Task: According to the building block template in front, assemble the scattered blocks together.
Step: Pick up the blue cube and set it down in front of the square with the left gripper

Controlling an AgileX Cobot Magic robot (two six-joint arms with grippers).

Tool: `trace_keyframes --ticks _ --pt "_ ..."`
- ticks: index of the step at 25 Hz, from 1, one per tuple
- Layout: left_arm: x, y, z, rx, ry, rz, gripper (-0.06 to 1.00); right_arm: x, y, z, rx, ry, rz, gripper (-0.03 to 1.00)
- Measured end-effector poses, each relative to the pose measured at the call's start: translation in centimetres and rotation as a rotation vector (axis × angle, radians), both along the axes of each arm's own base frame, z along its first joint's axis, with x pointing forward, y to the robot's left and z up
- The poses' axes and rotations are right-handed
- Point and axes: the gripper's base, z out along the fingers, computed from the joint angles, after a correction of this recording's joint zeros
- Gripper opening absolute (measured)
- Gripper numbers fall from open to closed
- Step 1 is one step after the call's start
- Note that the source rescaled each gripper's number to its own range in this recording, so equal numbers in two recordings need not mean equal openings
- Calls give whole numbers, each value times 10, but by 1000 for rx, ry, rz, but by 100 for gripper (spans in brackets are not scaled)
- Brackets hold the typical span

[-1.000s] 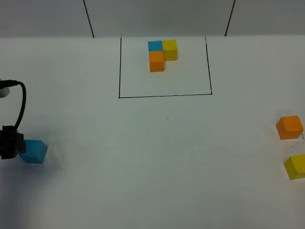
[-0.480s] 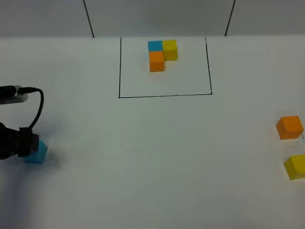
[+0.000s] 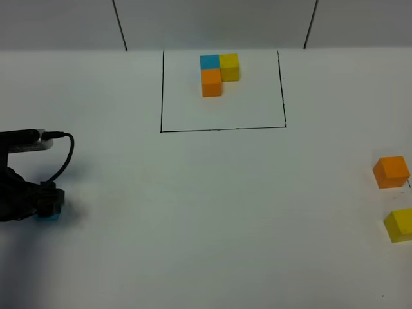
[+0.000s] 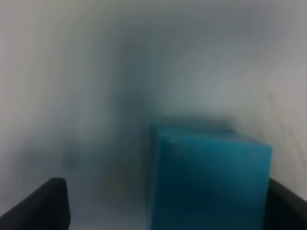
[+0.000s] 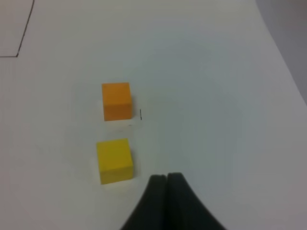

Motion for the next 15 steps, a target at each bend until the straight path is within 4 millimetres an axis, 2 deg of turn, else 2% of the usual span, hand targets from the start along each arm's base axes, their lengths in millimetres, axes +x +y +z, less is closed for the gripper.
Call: trace_keyframes --ticks 7,10,12,15 --pt "9 -8 -16 16 -36 -32 92 0 0 0 0 1 0 0" --pt "13 -12 -18 19 -69 -41 87 0 0 0 0 1 0 0" --pt "15 -13 -19 19 -82 -40 77 0 0 0 0 0 0 0" --pt "15 -15 -20 15 -83 -39 53 0 0 0 0 0 0 0"
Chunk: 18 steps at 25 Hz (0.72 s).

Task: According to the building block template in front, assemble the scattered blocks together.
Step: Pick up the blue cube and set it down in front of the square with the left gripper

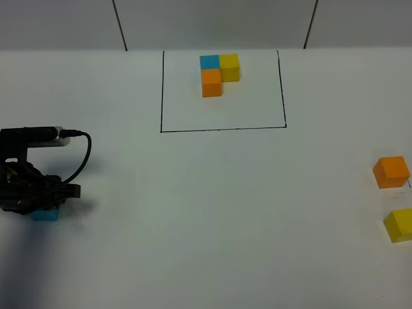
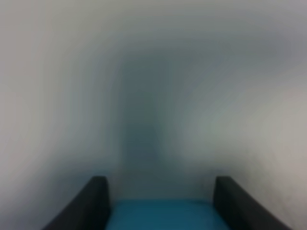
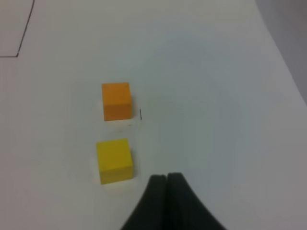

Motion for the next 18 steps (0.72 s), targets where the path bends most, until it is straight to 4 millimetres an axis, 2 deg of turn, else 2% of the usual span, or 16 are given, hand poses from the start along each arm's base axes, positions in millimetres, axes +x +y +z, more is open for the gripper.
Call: trace_keyframes --ticks 12,14,18 --pt "-3 -1 4 -2 38 -28 54 0 0 0 0 0 0 0" --pt "-9 -2 8 -9 73 -41 54 0 0 0 0 0 0 0" --pt "-18 -3 35 -16 42 -72 54 0 0 0 0 0 0 0"
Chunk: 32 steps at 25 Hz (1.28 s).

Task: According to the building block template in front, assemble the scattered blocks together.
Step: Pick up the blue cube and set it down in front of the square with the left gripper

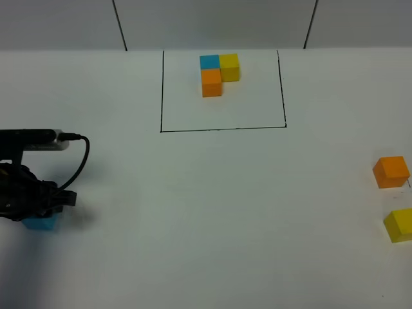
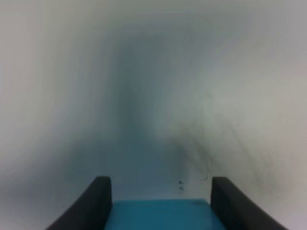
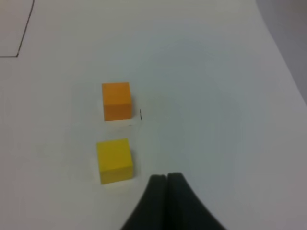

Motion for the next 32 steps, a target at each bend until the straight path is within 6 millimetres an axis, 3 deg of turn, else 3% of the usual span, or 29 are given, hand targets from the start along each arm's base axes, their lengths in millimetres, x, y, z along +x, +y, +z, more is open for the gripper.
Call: trace_keyframes --ticks 5,10,22,32 --pt "-15 -1 43 -5 -101 -43 54 0 0 0 0 0 0 0" --pt "-31 -3 65 52 -141 -240 54 0 0 0 0 0 0 0" --pt "-46 -17 70 144 -191 -978 54 0 0 0 0 0 0 0" --pt "-50 -21 70 185 -237 -1249 54 0 0 0 0 0 0 0"
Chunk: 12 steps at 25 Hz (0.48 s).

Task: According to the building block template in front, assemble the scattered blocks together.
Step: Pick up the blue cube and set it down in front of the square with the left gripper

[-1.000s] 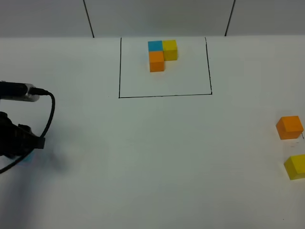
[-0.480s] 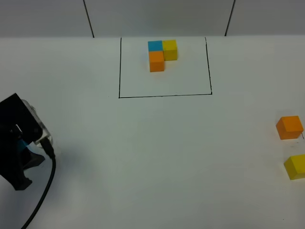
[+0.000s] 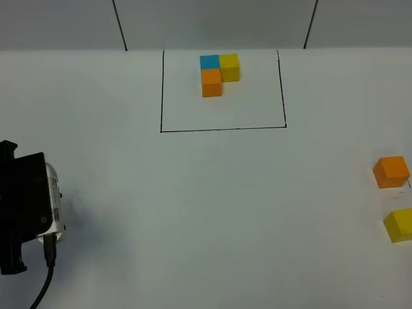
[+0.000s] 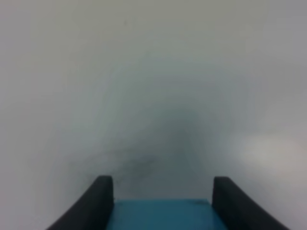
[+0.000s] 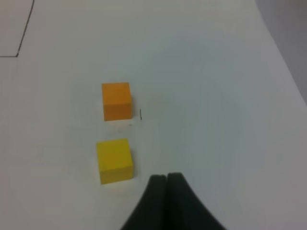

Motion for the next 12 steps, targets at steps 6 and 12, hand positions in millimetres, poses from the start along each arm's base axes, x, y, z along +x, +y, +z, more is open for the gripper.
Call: trace_keyframes --ticks 6,12 --pt "3 1 1 47 -71 -107 54 0 0 0 0 0 0 0" --pt "3 1 1 52 -78 -113 54 0 0 0 0 0 0 0"
